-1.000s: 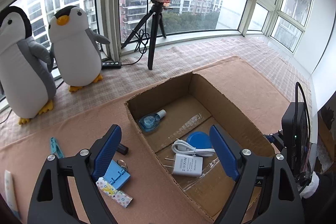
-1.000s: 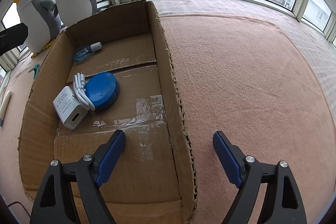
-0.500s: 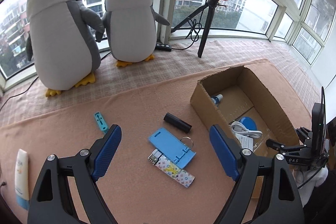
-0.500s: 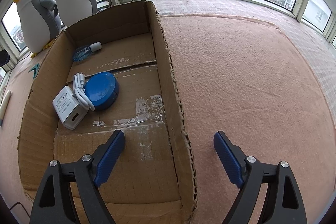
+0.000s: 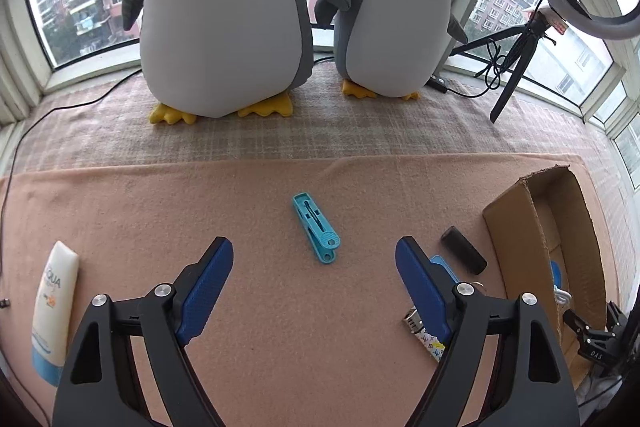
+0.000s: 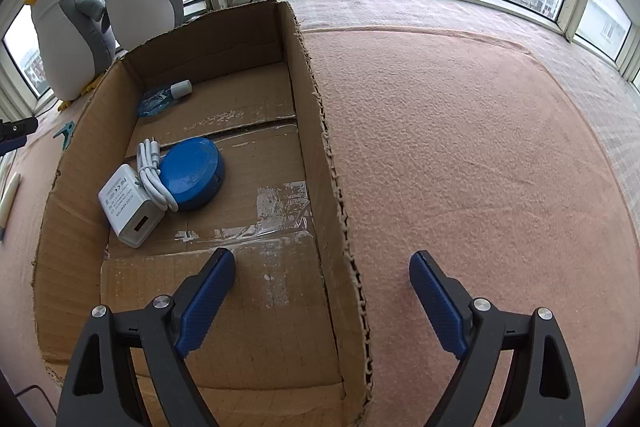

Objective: Organize rigid objects
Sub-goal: 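Move the left gripper to the teal plastic clip, then close the left gripper on the teal clip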

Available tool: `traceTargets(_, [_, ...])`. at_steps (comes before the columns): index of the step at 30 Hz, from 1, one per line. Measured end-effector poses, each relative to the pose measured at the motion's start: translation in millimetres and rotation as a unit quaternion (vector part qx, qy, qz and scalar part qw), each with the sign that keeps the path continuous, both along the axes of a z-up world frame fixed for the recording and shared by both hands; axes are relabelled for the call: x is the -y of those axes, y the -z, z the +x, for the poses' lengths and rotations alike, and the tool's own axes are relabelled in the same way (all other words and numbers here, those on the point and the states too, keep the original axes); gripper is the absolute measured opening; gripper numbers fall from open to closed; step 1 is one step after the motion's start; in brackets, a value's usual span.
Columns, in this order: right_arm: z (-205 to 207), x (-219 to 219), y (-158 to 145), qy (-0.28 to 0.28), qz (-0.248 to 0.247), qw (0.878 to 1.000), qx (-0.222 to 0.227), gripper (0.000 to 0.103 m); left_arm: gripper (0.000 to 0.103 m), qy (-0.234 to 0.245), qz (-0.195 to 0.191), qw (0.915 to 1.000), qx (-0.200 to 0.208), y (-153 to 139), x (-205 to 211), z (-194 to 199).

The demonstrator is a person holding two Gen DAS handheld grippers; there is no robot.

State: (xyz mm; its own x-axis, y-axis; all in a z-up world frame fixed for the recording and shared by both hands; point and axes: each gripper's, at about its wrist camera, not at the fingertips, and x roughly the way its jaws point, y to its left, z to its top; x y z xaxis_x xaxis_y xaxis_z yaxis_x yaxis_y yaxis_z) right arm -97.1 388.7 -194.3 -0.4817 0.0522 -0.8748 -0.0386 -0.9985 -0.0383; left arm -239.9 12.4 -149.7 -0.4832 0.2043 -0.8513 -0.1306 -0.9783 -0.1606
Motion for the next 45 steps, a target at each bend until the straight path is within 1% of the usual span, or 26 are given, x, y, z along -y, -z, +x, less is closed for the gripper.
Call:
traceTargets(3, [-1,0,0,0.000,0.002,1.000,0.000,0.087,0.080,-0.009,-0.002,0.9999,0.009,3,0,-8])
traceTargets(4, [-1,0,0,0.000,0.002,1.000,0.000,0.087,0.078,-0.010,-0.004,0.9999,0.013,4,-1,-11])
traceTargets(5, [-1,0,0,0.000,0.001,1.000,0.000,0.088,0.073,-0.011,-0.003,0.9998,0.017,6,-3,-13])
traceTargets(9, [-2,-1,0,0.000,0.002,1.000,0.000,0.088,0.062,-0.022,0.004,0.9990,0.037,14,-6,-23])
traceTargets(11, [-2,-1,0,0.000,0.002,1.000,0.000,0.088,0.048,-0.027,0.008,0.9985,0.046,18,-8,-27])
traceTargets(13, [-2,-1,0,0.000,0.002,1.000,0.000,0.088,0.044,-0.025,0.010,0.9982,0.054,22,-11,-30])
traceTargets(18, [-3,-2,1,0.001,0.003,1.000,0.000,0.090,0.042,-0.023,0.010,0.9978,0.061,26,-16,-35])
traceTargets(22, [-3,-2,1,0.000,0.003,1.000,0.000,0.091,0.034,-0.025,0.010,0.9974,0.067,29,-17,-39])
traceTargets(24, [-3,-2,1,0.001,0.003,1.000,0.000,0.091,0.032,-0.024,0.005,0.9973,0.069,31,-19,-40])
traceTargets(30, [-3,-2,1,0.001,0.003,1.000,0.000,0.091,0.018,-0.029,0.000,0.9970,0.072,36,-17,-41])
traceTargets(32, [-3,-2,1,0.001,0.003,1.000,0.000,0.091,0.012,-0.030,-0.001,0.9969,0.072,37,-14,-40])
traceTargets(38, [-3,-2,1,0.001,0.003,1.000,0.000,0.091,0.010,-0.032,-0.004,0.9974,0.064,36,-12,-35])
traceTargets(45, [-3,-4,1,0.000,0.004,1.000,0.000,0.091,0.010,-0.012,-0.026,0.9992,0.026,17,-22,-14])
